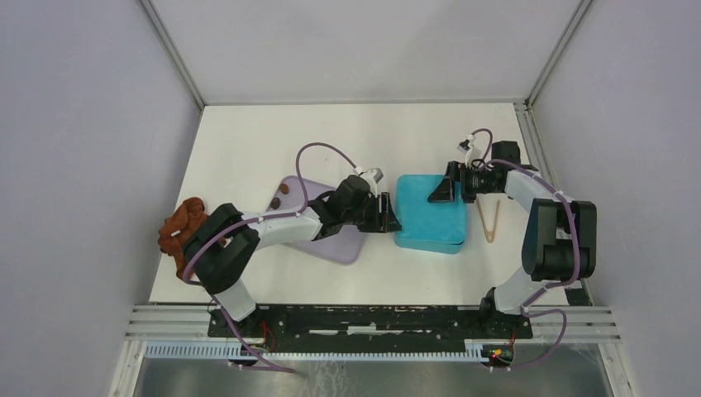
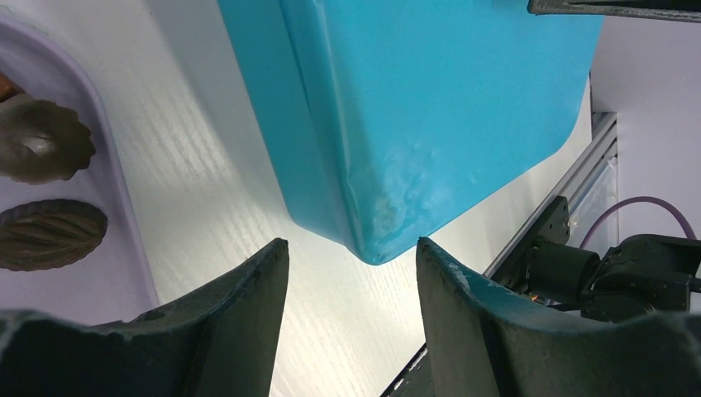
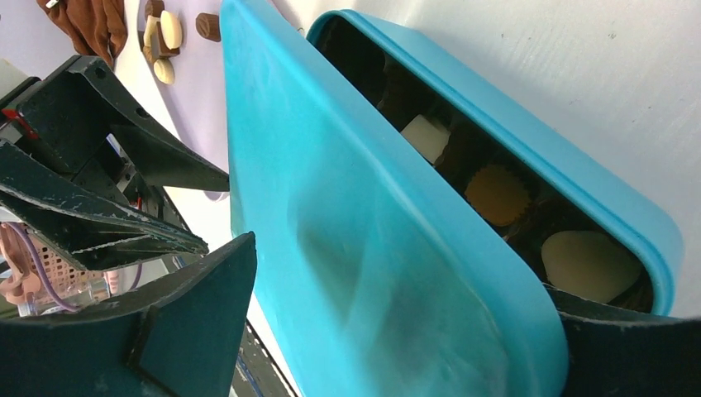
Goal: Pack the chocolate
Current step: Move the packing box to the center of the board.
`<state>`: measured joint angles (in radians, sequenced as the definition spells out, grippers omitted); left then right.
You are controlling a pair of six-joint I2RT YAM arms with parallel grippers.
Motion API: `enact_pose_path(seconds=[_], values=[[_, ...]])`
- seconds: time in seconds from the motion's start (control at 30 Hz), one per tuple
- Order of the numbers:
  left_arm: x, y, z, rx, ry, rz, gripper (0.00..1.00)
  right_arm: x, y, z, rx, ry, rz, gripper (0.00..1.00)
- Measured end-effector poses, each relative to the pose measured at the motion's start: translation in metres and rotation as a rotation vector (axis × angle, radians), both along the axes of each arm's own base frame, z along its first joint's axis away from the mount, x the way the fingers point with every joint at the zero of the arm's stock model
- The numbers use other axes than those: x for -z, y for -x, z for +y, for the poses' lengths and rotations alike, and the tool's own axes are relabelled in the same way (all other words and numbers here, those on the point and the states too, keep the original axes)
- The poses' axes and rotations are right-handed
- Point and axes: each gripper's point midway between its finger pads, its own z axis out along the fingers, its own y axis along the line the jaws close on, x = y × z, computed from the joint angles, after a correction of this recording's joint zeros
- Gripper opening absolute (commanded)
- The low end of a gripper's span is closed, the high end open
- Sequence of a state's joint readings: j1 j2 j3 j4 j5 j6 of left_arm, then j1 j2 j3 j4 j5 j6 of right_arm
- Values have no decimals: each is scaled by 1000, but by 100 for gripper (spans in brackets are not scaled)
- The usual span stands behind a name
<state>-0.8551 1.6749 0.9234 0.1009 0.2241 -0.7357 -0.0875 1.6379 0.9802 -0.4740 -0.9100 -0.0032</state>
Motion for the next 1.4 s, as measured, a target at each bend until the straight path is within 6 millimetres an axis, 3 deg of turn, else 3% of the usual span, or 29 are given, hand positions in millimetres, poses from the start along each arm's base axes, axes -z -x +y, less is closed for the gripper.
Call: enact_pose_path(seconds=[0.53, 0.83, 1.4], values=[[-8, -6, -11, 15, 41, -21, 66, -5, -3, -6, -14, -41, -26, 84], [-1, -18, -24, 10, 11, 2, 64, -3, -2, -10, -16, -30, -31, 84], [16, -23, -25, 4, -48, 54, 61, 1, -9, -25, 1, 86, -42, 86]])
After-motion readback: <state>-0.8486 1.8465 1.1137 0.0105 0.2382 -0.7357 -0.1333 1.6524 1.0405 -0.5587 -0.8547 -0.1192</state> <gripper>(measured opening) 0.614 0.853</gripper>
